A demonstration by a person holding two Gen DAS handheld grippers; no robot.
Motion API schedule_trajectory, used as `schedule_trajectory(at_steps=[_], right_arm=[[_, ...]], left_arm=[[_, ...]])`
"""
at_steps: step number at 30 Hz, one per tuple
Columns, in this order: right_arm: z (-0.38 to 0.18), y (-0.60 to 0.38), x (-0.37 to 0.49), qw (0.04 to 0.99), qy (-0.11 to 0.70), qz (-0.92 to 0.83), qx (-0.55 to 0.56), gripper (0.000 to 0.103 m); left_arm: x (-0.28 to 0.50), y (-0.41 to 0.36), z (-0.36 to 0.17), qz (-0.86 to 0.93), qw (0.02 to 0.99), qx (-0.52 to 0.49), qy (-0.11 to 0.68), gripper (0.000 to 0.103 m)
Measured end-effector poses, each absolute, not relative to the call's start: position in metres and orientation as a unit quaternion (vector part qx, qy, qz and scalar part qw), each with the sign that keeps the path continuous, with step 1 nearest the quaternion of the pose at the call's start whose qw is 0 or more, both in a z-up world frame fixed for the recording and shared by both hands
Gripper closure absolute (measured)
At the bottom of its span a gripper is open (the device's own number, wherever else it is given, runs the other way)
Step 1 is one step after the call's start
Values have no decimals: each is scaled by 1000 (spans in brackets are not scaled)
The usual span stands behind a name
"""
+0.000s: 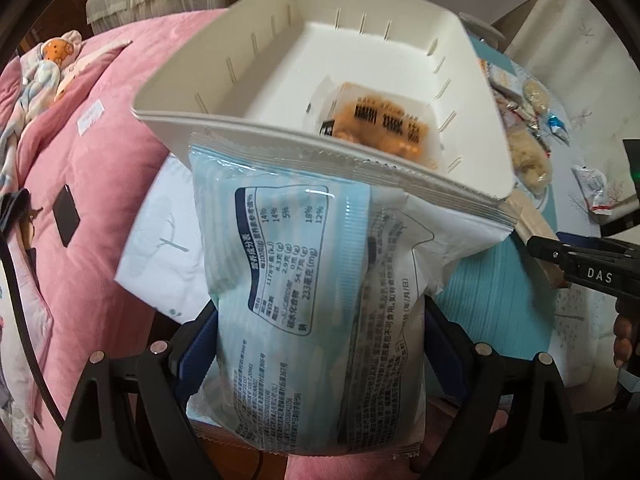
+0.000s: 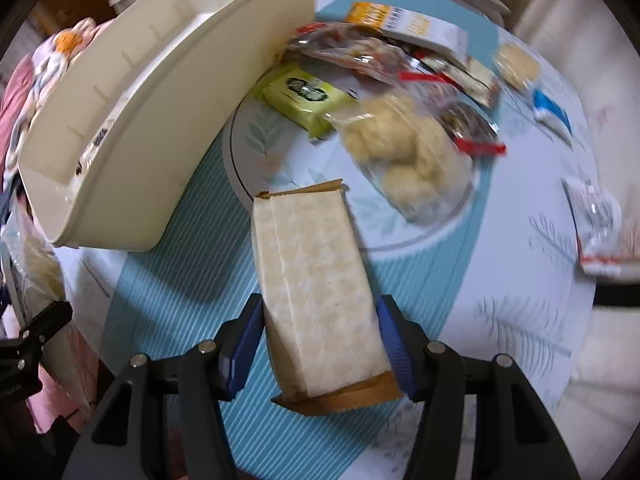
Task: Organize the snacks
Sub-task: 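Lower the blue bag and biscuit block into the tray and open both grippers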
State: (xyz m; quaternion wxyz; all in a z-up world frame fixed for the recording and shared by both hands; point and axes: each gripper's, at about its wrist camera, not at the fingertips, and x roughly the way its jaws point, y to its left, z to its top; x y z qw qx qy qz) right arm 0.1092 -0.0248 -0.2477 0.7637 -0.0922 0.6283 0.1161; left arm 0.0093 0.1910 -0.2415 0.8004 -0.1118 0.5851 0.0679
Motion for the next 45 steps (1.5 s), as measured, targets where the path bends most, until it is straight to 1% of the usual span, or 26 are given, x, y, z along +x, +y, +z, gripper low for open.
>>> schedule_trajectory(at_steps=[6,14,19,28,37,45], right_arm=[[-234,-40,100,764,636,105,-36,47],[-208,-54,82,778,620,100,26,47],[-184,-48,76,789,606,92,57,47],[-146,-23,80,817,564,50,109,47],[-126,20,98,842,521,16,140,47],[-124,60,123,855,488,12,174,47]], left_arm=[[-4,193,-205,53,815,-101,568,13],[-1,196,-157,24,834,-76,547,13],[21,201,-145,-19,834,-53,549,13],[81,220,-113,-100,844,21,527,13],[143,253,-103,-133,844,64,515,12],[196,276,-121,-155,819,72,547,11]])
